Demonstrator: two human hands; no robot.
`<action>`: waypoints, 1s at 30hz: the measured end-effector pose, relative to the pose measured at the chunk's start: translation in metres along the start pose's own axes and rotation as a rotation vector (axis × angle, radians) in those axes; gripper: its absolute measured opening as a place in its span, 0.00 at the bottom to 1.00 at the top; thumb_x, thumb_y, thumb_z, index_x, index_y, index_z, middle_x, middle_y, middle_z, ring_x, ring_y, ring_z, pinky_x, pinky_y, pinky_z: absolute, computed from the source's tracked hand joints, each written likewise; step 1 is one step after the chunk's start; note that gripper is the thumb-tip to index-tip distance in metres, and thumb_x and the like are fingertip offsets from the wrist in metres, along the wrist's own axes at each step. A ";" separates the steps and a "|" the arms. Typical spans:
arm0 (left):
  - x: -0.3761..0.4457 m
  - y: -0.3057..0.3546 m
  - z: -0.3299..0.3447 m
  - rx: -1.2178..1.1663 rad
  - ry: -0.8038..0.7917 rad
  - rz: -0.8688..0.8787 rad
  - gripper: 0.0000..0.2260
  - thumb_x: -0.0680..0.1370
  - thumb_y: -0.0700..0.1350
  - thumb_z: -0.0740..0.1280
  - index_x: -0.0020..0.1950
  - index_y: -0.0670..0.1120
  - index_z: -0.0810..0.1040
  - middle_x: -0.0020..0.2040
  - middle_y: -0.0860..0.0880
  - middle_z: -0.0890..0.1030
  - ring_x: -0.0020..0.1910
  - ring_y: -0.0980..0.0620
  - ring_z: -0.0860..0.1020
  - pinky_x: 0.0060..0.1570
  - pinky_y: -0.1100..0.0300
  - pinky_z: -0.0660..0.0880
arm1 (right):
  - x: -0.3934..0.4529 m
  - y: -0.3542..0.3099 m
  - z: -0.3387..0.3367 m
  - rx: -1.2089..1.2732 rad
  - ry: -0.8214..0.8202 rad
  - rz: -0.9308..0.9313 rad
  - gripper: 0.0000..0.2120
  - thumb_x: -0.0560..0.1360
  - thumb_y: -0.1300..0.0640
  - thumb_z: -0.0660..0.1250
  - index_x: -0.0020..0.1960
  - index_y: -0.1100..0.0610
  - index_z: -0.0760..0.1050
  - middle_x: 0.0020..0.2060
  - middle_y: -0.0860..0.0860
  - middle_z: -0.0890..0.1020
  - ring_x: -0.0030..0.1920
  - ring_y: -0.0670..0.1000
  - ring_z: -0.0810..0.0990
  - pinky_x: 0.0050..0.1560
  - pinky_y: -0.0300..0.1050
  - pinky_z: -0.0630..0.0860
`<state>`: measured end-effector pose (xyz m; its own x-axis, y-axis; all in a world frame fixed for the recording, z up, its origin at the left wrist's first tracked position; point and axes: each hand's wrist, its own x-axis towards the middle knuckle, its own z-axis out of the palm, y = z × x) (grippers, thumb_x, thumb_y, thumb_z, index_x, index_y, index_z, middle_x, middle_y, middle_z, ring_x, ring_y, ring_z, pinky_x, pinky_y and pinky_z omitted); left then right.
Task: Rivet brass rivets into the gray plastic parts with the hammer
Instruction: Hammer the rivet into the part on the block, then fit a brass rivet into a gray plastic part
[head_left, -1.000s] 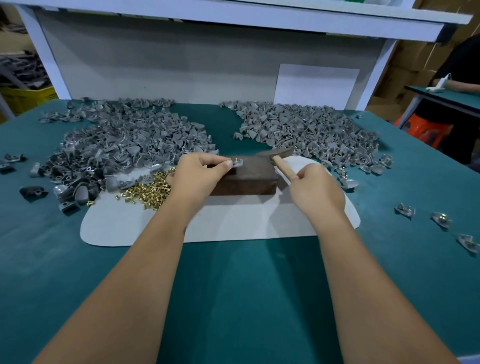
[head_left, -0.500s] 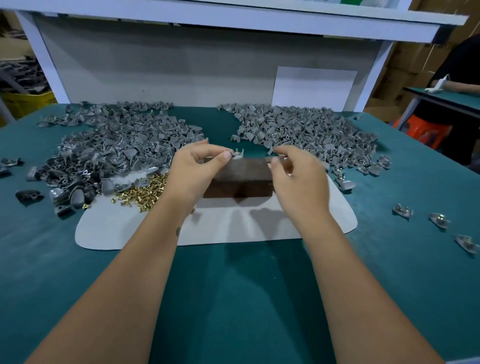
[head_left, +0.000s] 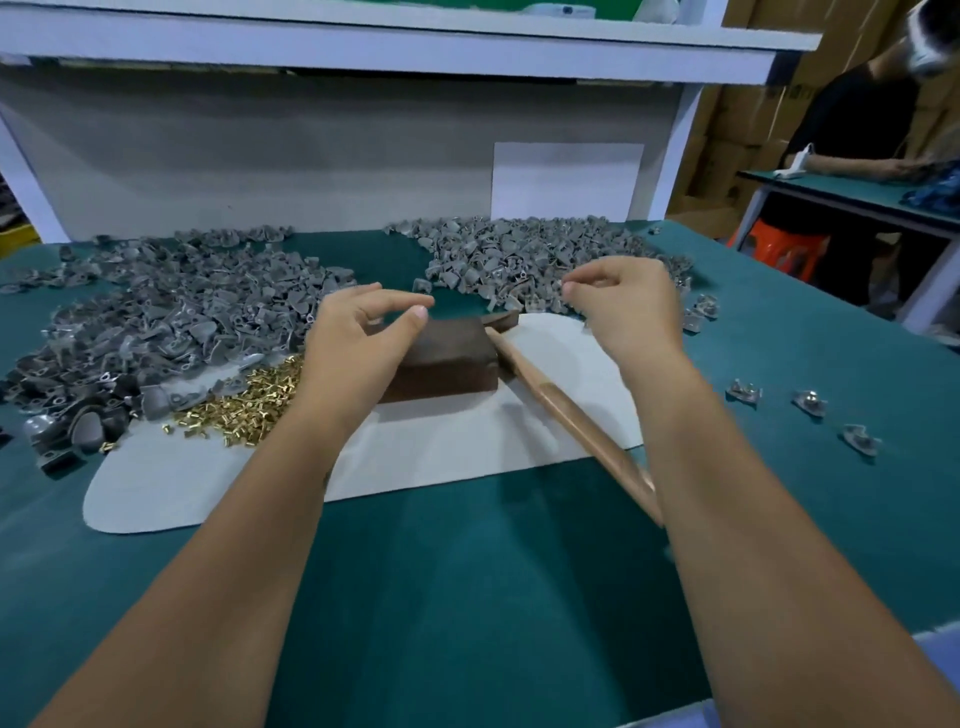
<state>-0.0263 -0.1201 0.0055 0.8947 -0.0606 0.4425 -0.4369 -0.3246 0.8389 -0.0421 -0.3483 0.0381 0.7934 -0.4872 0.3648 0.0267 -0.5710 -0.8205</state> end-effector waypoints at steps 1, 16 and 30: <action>0.000 0.000 0.000 0.001 0.012 0.005 0.10 0.78 0.46 0.69 0.45 0.63 0.82 0.59 0.56 0.79 0.64 0.62 0.72 0.56 0.70 0.64 | 0.007 0.003 -0.008 -0.034 -0.011 0.016 0.03 0.71 0.54 0.72 0.41 0.46 0.82 0.41 0.41 0.84 0.37 0.40 0.76 0.40 0.40 0.75; 0.010 -0.014 -0.034 -0.094 0.252 -0.170 0.08 0.77 0.45 0.67 0.52 0.54 0.85 0.51 0.54 0.85 0.52 0.56 0.82 0.56 0.55 0.77 | -0.092 -0.073 0.095 -0.101 -0.036 -0.599 0.12 0.74 0.59 0.63 0.57 0.54 0.77 0.48 0.52 0.76 0.48 0.51 0.69 0.47 0.43 0.65; 0.007 -0.054 -0.083 0.552 0.134 -0.423 0.15 0.76 0.44 0.66 0.61 0.56 0.81 0.58 0.51 0.82 0.58 0.42 0.78 0.69 0.38 0.66 | -0.100 -0.050 0.114 -0.207 -0.171 -0.739 0.11 0.71 0.62 0.63 0.50 0.60 0.81 0.41 0.56 0.77 0.44 0.58 0.73 0.45 0.50 0.71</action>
<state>-0.0041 -0.0245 -0.0100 0.9427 0.2814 0.1792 0.0879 -0.7278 0.6801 -0.0539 -0.1958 -0.0074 0.6974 0.1658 0.6972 0.4832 -0.8273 -0.2866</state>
